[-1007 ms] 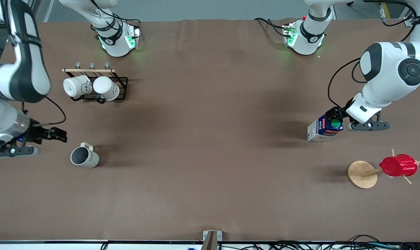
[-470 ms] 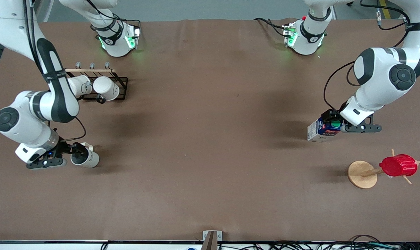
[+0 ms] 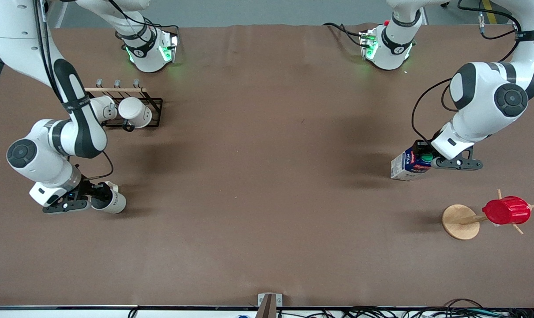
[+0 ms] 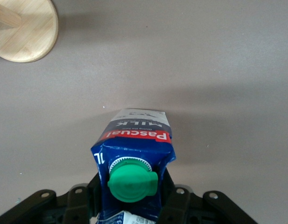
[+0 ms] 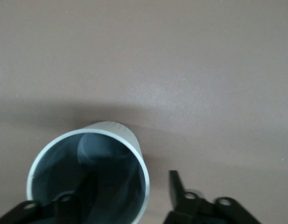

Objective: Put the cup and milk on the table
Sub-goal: 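Lower the left gripper onto the milk carton while the right gripper reaches the mug, then lift the milk carton with the left gripper while the right gripper lifts the mug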

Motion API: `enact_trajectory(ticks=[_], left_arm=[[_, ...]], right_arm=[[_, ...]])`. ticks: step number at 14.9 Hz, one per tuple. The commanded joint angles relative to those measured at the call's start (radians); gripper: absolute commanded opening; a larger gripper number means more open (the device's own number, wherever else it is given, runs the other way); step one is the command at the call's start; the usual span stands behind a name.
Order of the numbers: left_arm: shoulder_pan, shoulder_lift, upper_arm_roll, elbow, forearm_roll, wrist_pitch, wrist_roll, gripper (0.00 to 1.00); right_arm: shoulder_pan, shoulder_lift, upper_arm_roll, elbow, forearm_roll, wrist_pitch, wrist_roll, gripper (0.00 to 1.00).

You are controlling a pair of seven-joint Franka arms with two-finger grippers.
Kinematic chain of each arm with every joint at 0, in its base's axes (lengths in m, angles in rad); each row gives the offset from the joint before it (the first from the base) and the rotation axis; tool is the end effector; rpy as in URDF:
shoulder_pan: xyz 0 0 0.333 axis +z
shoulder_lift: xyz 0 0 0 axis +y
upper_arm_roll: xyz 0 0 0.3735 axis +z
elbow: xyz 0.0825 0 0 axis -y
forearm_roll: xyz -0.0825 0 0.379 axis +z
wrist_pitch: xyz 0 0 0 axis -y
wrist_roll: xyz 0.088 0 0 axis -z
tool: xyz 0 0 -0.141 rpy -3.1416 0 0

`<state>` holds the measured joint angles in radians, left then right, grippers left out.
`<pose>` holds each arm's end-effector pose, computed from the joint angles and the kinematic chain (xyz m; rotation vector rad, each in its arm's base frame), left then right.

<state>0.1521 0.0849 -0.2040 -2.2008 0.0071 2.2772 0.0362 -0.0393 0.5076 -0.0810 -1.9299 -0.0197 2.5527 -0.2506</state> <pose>0.5402 -0.0267 0.3712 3.1265 -0.1440 -0.0106 0.6612 -0.0763 0.2549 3.0565 0.2428 0.1615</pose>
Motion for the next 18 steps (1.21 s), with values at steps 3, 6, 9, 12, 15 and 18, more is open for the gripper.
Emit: enact_trajectory(ticks=[3,6,9,12,15,18], left_arm=[[0.001,0.004,-0.003,0.045,0.010,-0.011,0.019,0.02],[-0.043,0.021,-0.009,0.152,0.007,-0.060,0.002,0.02],[-0.129,0.088,-0.015,0.304,0.002,-0.155,-0.045,0.03],[-0.262,0.166,-0.018,0.436,0.007,-0.220,-0.182,0.02],[-0.402,0.249,-0.015,0.548,0.010,-0.260,-0.338,0.01],[-0.518,0.340,-0.015,0.651,0.045,-0.266,-0.494,0.01]], right_arm=[[-0.010,0.008,0.009,-0.008,0.009,0.021,0.005,0.02],[-0.007,0.006,0.007,0.014,0.009,0.003,0.014,0.00],[0.006,-0.024,0.015,0.095,0.009,-0.168,0.106,0.00],[0.053,-0.050,0.099,0.204,0.009,-0.394,0.401,0.00],[0.071,-0.049,0.252,0.267,0.003,-0.485,0.693,0.00],[0.181,-0.035,0.320,0.288,-0.006,-0.473,0.955,0.00]])
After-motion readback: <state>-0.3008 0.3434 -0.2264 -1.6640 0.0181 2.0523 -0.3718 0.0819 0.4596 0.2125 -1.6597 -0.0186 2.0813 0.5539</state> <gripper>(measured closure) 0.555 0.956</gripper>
